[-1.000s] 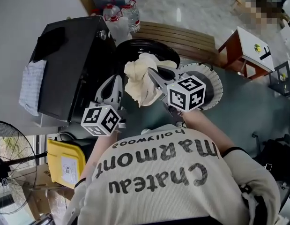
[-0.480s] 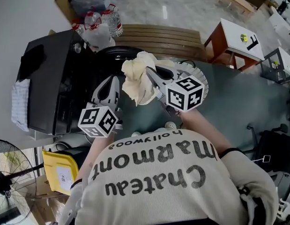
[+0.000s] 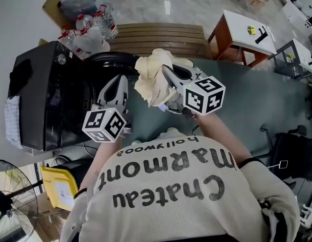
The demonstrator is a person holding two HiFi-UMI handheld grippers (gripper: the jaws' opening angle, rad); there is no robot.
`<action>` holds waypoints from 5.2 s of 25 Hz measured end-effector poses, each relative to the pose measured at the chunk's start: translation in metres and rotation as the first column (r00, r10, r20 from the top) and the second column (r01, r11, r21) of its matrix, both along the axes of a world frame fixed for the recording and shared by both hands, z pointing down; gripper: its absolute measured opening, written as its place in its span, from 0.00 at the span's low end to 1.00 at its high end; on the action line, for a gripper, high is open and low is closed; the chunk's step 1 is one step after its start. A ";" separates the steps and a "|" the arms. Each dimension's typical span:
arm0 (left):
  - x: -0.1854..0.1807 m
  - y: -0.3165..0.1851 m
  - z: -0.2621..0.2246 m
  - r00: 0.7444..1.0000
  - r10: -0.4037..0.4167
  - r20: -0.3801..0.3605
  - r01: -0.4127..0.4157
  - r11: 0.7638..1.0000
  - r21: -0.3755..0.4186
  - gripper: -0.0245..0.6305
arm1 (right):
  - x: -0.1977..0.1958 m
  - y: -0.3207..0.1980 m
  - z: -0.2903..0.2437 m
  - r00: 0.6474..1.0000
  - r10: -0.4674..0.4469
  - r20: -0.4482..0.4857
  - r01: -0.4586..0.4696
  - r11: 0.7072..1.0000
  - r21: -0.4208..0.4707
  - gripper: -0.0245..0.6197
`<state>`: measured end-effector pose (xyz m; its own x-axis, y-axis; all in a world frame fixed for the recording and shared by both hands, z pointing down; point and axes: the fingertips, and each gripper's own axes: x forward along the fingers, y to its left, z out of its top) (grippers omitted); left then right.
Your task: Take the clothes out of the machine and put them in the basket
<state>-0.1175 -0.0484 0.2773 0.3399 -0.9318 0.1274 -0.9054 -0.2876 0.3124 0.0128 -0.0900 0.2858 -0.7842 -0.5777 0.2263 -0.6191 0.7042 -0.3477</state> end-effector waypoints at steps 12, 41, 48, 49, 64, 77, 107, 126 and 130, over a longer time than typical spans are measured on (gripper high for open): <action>0.084 -0.037 0.022 0.999 0.029 -0.025 -0.029 0.999 -0.018 0.05 | 0.093 -0.031 0.026 0.998 0.049 -0.029 -0.050 0.998 -0.025 0.12; 0.071 -0.120 0.094 0.972 0.235 -0.022 -0.235 0.959 -0.159 0.05 | 0.113 -0.086 0.151 0.951 0.286 -0.122 -0.308 0.919 -0.247 0.12; 0.060 -0.157 0.099 0.931 0.366 -0.010 -0.363 0.920 -0.149 0.05 | 0.102 -0.100 0.161 0.905 0.404 -0.136 -0.426 0.869 -0.253 0.12; 0.060 -0.160 0.102 0.925 0.380 -0.009 -0.377 0.914 -0.151 0.05 | 0.101 -0.101 0.165 0.900 0.415 -0.136 -0.436 0.862 -0.259 0.12; 0.105 -0.139 0.219 0.865 0.495 -0.083 -0.492 0.804 -0.334 0.05 | 0.115 -0.066 0.262 0.869 0.446 -0.215 -0.494 0.757 -0.428 0.12; 0.139 -0.124 0.301 0.881 0.469 -0.068 -0.444 0.767 -0.463 0.05 | 0.135 -0.052 0.365 0.918 0.298 -0.263 -0.397 0.726 -0.562 0.12; 0.150 -0.141 0.419 0.877 0.480 -0.031 -0.413 0.718 -0.560 0.05 | 0.126 -0.056 0.523 0.939 0.129 -0.320 -0.326 0.635 -0.700 0.13; 0.121 -0.151 0.480 0.865 0.499 -0.055 -0.442 0.705 -0.555 0.05 | 0.095 -0.052 0.620 0.945 0.039 -0.326 -0.286 0.583 -0.761 0.13; 0.115 -0.147 0.488 0.862 0.505 -0.054 -0.447 0.703 -0.553 0.05 | 0.095 -0.047 0.634 0.940 0.065 -0.336 -0.312 0.563 -0.765 0.13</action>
<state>-0.0028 -0.1955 0.7655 0.6787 -0.4199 0.6025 -0.7266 -0.5030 0.4680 0.1075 -0.1372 0.9202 -0.5251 -0.1895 0.8297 -0.8500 0.0695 -0.5221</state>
